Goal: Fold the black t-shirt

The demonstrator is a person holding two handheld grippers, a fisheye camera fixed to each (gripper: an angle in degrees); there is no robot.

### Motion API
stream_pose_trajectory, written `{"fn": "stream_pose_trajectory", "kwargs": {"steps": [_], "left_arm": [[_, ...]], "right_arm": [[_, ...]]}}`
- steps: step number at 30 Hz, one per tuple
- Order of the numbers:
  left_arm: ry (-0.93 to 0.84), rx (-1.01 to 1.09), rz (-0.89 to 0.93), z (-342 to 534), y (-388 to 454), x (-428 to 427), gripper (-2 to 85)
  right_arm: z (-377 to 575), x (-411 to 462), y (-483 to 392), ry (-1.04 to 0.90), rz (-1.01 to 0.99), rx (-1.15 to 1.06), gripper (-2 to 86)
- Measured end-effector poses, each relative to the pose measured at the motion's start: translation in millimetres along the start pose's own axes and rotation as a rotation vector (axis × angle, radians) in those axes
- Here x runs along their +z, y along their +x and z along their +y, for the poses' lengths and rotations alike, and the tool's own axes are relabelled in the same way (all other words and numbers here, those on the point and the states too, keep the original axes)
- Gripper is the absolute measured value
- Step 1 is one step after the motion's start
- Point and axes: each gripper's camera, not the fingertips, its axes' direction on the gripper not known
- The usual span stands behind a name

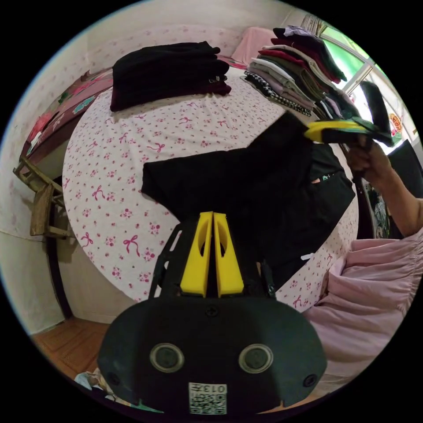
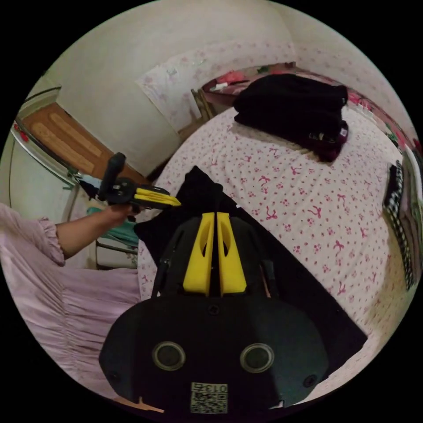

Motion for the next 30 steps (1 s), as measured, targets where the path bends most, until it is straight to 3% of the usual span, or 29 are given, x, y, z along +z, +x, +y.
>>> {"fn": "stream_pose_trajectory", "kwargs": {"steps": [5, 9, 13, 16, 20, 23, 30], "left_arm": [[0.008, -0.001, 0.012, 0, -1, 4, -0.2], [0.02, -0.009, 0.032, 3, 2, 4, 0.2], [0.058, 0.0, 0.025, 6, 11, -4, 2.2], [0.112, 0.018, 0.113, 2, 22, -8, 5.9], [-0.009, 0.101, 0.106, -17, 53, 21, 8.3], [-0.104, 0.117, 0.06, -29, 66, 42, 7.4], [-0.131, 0.1, 0.03, -30, 66, 46, 5.9]], "right_arm": [[83, -27, 9, 0.085, -0.014, 0.251, 0.9], [144, 7, 36, -0.053, -0.06, 0.477, 0.9], [153, 4, 25, -0.105, -0.013, 0.392, 1.9], [143, -24, 25, 0.007, 0.097, 0.341, 4.5], [114, -24, 32, 0.047, 0.145, 0.274, 7.3], [98, 17, 39, -0.139, 0.111, 0.234, 5.2], [118, -9, 20, -0.107, 0.168, 0.174, 1.3]]}}
